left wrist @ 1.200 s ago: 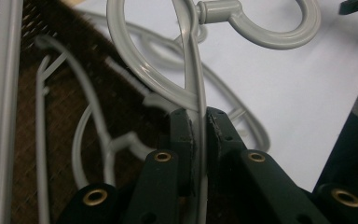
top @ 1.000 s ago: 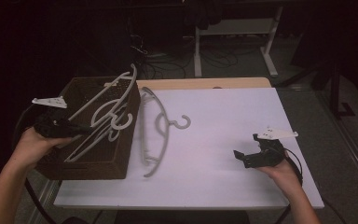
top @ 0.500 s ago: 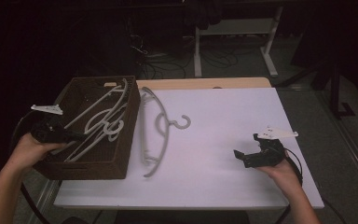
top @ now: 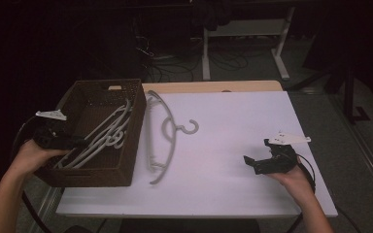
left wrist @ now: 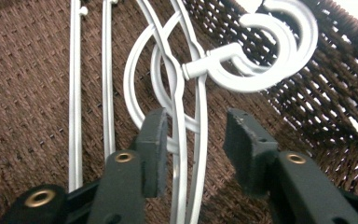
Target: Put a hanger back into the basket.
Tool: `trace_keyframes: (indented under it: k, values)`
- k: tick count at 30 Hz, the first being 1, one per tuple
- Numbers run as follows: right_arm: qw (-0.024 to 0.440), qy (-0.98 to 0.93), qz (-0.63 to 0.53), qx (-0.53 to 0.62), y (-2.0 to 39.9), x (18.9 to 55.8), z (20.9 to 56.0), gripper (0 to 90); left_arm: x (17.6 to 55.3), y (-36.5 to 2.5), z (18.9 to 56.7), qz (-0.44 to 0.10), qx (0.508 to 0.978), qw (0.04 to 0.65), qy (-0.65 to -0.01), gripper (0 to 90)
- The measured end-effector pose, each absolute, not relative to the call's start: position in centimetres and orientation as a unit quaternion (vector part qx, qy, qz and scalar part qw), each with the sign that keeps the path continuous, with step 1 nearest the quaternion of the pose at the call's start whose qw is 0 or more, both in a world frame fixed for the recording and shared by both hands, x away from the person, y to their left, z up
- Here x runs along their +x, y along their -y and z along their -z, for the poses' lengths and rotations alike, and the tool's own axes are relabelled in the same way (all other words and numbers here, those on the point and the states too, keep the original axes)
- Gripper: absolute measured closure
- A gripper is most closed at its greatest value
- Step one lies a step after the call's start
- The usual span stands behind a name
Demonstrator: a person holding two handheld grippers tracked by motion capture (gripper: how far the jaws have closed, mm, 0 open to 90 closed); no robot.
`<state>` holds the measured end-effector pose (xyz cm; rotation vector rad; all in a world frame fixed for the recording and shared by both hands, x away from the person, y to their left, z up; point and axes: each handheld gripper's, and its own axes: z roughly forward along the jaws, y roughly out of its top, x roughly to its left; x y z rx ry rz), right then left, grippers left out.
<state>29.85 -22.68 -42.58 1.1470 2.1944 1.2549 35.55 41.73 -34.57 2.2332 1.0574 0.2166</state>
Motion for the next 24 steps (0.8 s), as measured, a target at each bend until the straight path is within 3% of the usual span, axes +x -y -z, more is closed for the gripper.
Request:
trace_keyframes:
  k: [15, 24]
  values:
    - [0.182, -0.778, -0.444, 0.406, 22.7, 29.8, 42.6, 0.0, 35.0, -38.8, 32.4, -0.101, 0.828, 0.384, -0.395, 26.4]
    - [0.182, -0.778, -0.444, 0.406, 22.7, 29.8, 42.6, 0.0, 34.4, -35.9, 30.9, -0.107, 0.822, 0.409, -0.382, 20.8]
